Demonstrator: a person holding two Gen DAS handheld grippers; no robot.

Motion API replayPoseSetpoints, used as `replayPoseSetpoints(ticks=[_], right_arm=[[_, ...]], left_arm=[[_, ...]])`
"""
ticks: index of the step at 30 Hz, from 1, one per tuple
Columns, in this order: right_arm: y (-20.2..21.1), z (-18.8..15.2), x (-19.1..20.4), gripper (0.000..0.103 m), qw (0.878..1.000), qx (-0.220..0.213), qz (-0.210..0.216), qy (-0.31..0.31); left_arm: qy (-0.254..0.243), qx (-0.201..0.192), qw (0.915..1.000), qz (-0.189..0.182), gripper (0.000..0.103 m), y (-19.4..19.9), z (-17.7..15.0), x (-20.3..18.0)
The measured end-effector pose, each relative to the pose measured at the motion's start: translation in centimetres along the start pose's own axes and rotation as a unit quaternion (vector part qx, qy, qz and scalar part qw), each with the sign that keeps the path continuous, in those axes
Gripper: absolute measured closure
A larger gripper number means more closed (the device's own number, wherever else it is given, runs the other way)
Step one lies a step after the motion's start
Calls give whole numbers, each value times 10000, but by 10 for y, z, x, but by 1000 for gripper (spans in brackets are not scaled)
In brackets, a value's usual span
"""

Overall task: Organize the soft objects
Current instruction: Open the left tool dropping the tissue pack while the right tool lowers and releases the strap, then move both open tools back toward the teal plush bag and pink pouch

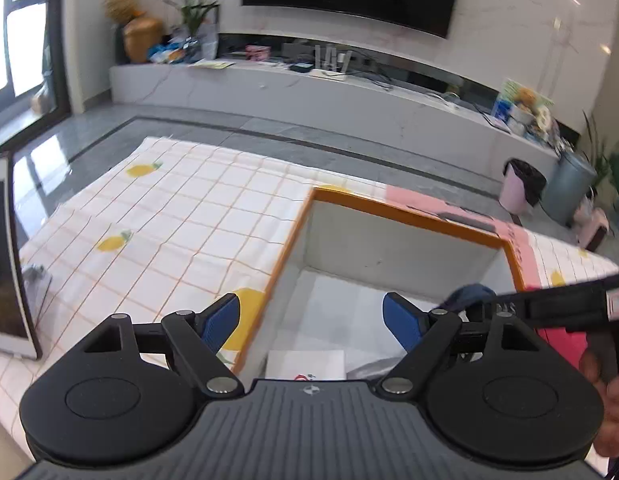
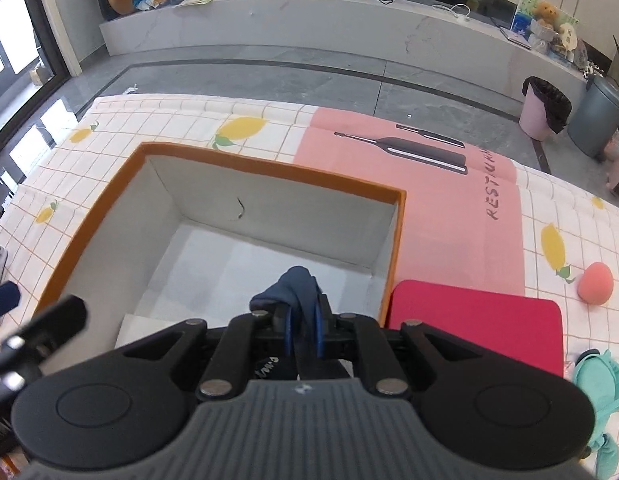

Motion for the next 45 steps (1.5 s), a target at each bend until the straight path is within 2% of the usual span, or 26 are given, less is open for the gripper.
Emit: replayPoseSetpoints(ticks=[4, 5, 6, 10, 12, 13, 14, 17, 21, 26, 29, 36, 45], right_arm=[[-6, 1, 0, 92, 9999, 46, -82, 106], [-7, 1, 0, 86, 9998, 52, -116, 143], [-8, 1, 0, 71, 9998, 53, -141, 164], [-7, 1, 5, 45, 9996, -32, 35, 277], [-4, 1, 10, 18, 9988, -159, 62, 466], [-2, 2, 13, 13, 9981, -262, -16, 557], [1, 2, 17, 2, 9970, -405, 3, 664], [7, 3, 26, 3, 9929, -715, -210, 931], [3, 0, 29, 3, 9921, -556, -268, 1089], [2, -2, 29, 3, 9913, -621, -258, 1135], [1, -4, 31, 3, 9905, -601, -167, 1222], [5, -8, 37, 3, 9872, -701, -159, 1426], [41, -11, 47, 3, 9865, -934, 464, 1261]], left_arm=[[402, 393, 9984, 30, 8, -15, -5, 10], [478, 463, 9977, 80, 8, -18, -7, 13], [511, 489, 9974, 122, 8, -20, -7, 16], [533, 473, 9970, 292, 8, -20, -8, 23], [524, 471, 9971, 280, 8, -18, -7, 23], [500, 465, 9973, 254, 8, -17, -7, 22], [467, 454, 9976, 231, 8, -17, -7, 20], [415, 399, 9979, 290, 9, -14, -6, 19], [422, 397, 9980, 250, 9, -13, -5, 18], [418, 358, 9982, 225, 9, -11, -4, 17], [385, 300, 9988, 90, 9, -6, -3, 14], [37, -4, 10000, 46, 9, 10, 2, -2], [-68, -686, 9972, -299, 6, 55, 18, -27]])
Point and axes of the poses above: each gripper's, at about its wrist camera, not at the fingertips, and y roughly against the way its jaws point, x to its left, z to its top, the point moved 7 cm from there along -y, roughly the way its jaws point, and after that the axes turned 3 degrees about x, right-handed, at the moved point
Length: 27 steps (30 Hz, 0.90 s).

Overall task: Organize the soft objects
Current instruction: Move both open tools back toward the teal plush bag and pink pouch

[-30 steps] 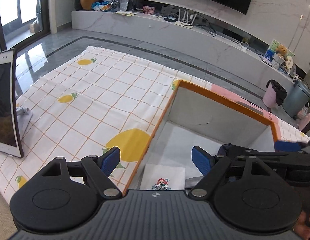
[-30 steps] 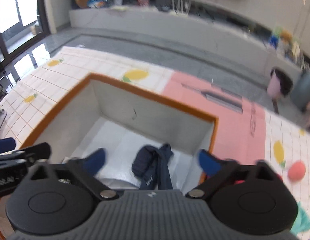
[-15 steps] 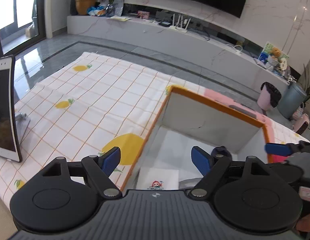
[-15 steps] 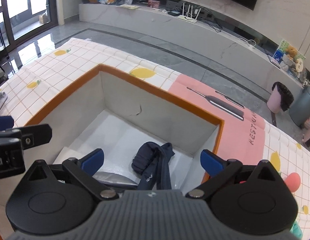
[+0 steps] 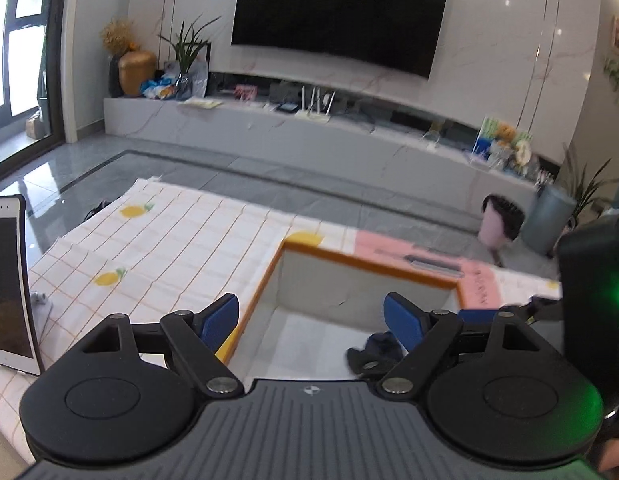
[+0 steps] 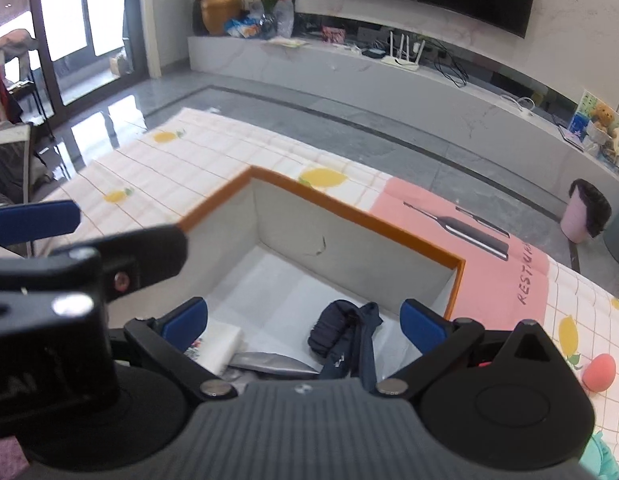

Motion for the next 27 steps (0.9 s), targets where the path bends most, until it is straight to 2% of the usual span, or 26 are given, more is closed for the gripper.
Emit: replayPoseSetpoints(ticks=[6, 11, 14, 20, 23, 27], right_arm=[[36, -3, -8, 3, 9993, -277, 73, -238], [69, -12, -37, 3, 9958, -604, -175, -662], [84, -19, -60, 3, 9939, -743, -418, -703], [108, -38, -125, 2, 9859, -833, -961, -1092], [118, -54, -159, 2, 9779, -824, -1317, -1398], [125, -82, -202, 2, 9655, -727, -1846, -1688]], left_arm=[[-162, -347, 9992, -86, 6, 20, 6, -13], [-210, -435, 9985, -242, 6, 26, 7, -23], [-225, -467, 9979, -380, 6, 31, 5, -29], [-777, -728, 9922, -643, 6, 48, -2, -61], [-1180, -787, 9863, -842, 6, 54, -13, -87], [-1911, -773, 9713, -1190, 6, 57, -39, -132]])
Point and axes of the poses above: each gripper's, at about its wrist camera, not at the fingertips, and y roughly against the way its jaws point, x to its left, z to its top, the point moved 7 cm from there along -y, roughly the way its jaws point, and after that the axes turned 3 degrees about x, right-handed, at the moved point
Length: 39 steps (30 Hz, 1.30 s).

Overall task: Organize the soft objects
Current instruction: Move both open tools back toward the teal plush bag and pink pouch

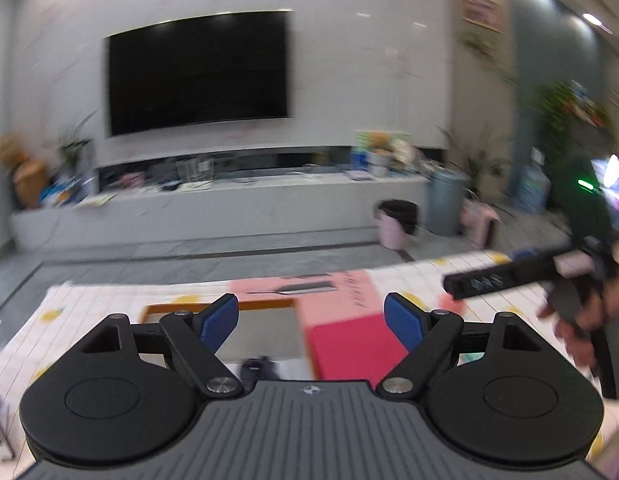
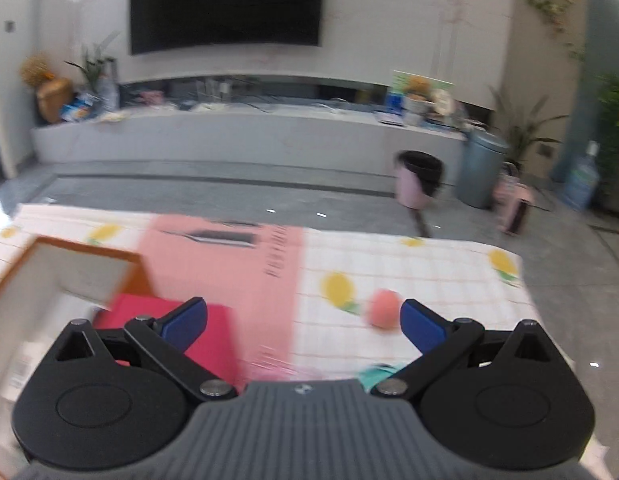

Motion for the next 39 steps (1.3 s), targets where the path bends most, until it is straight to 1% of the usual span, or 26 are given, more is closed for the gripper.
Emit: replayPoseSetpoints(ticks=[1, 2, 4, 6, 7, 8, 10, 13, 16, 18, 19, 21, 24, 26, 28, 31, 33, 35, 37, 39], right_arm=[[-4, -5, -10, 3, 9998, 26, -191, 43], [-7, -11, -20, 2, 9988, 45, -473, 149], [-17, -25, -34, 2, 9936, 66, -1019, 484], [-29, -41, -43, 3, 9877, 153, -1324, 821], [-35, -49, -47, 3, 9858, 219, -1364, 952], [-41, -56, -49, 3, 9852, 296, -1322, 1050], [-53, -70, -56, 3, 9862, 453, -1197, 1049], [-73, -85, -69, 3, 9889, 757, -989, 812], [-94, -95, -80, 3, 9891, 1050, -900, 512], [-107, -103, -85, 3, 9888, 1239, -785, 289], [-114, -106, -88, 3, 9879, 1348, -747, 178], [-125, -113, -93, 3, 9853, 1554, -702, -81], [-129, -116, -98, 3, 9830, 1674, -536, -525], [-129, -115, -99, 3, 9826, 1704, -478, -557], [-130, -116, -100, 3, 9827, 1716, -427, -547], [-130, -117, -105, 3, 9795, 1853, -296, -734], [-129, -119, -109, 3, 9751, 2029, -169, -875], [-129, -123, -113, 3, 9710, 2186, -156, -952], [-129, -125, -117, 3, 9691, 2222, -170, -1059], [-131, -128, -123, 3, 9635, 2326, -132, -1318]], left_arm=[[-101, 15, 9999, -95, 6, -3, -3, -12], [-83, 8, 9998, -200, 6, -6, -7, -23], [-89, -2, 9988, -479, 6, -13, -17, -43], [-252, -72, 9965, -789, 6, -19, -26, -64], [-349, -102, 9957, -858, 6, -22, -31, -73], [-463, -121, 9951, -867, 6, -26, -36, -81], [-755, -94, 9940, -783, 6, -35, -45, -95], [-1124, 63, 9914, -667, 6, -48, -63, -111], [-1399, 245, 9878, -644, 6, -57, -79, -125], [-1646, 278, 9839, -639, 6, -58, -87, -130], [-1829, 280, 9807, -636, 6, -59, -90, -135], [-2165, 214, 9737, -681, 6, -57, -94, -143], [-2483, 211, 9645, -880, 6, -53, -95, -155], [-2724, 353, 9570, -935, 6, -58, -92, -163], [-3006, 498, 9484, -881, 6, -67, -90, -173], [-3543, 570, 9305, -738, 6, -79, -85, -179], [-3933, 602, 9151, -648, 6, -88, -83, -185], [-4266, 783, 8990, -611, 6, -97, -80, -190], [-4469, 974, 8861, -745, 6, -108, -80, -194], [-4623, 1175, 8743, -896, 6, -119, -79, -198]])
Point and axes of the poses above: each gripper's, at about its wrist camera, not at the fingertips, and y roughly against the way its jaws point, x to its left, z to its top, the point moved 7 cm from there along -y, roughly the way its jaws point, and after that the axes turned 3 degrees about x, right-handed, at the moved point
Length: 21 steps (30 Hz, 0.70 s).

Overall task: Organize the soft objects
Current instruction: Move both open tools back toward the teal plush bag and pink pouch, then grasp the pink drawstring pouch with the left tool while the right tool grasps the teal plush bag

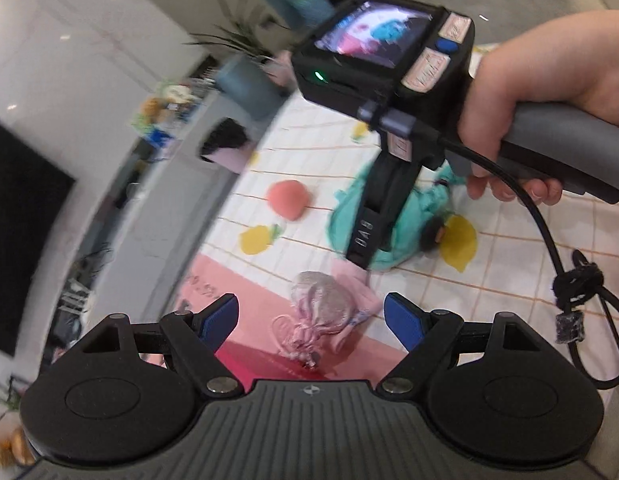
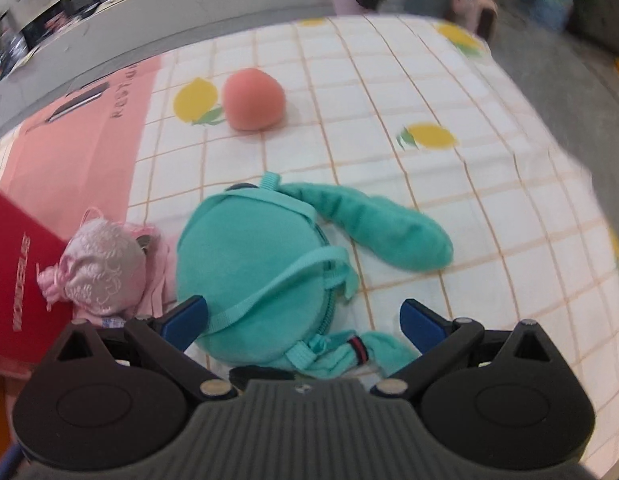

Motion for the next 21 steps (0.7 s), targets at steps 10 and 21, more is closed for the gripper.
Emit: replayPoseSetpoints(ticks=[10, 21], right_arm=[[-10, -1, -19, 2, 9984, 180, 171, -506], [-10, 0, -19, 2, 9986, 179, 143, -471]], left_arm=[[-692, 1172, 9865, -905, 6, -77, 14, -1], [-195, 1759, 9802, -886, 27, -128, 19, 9]])
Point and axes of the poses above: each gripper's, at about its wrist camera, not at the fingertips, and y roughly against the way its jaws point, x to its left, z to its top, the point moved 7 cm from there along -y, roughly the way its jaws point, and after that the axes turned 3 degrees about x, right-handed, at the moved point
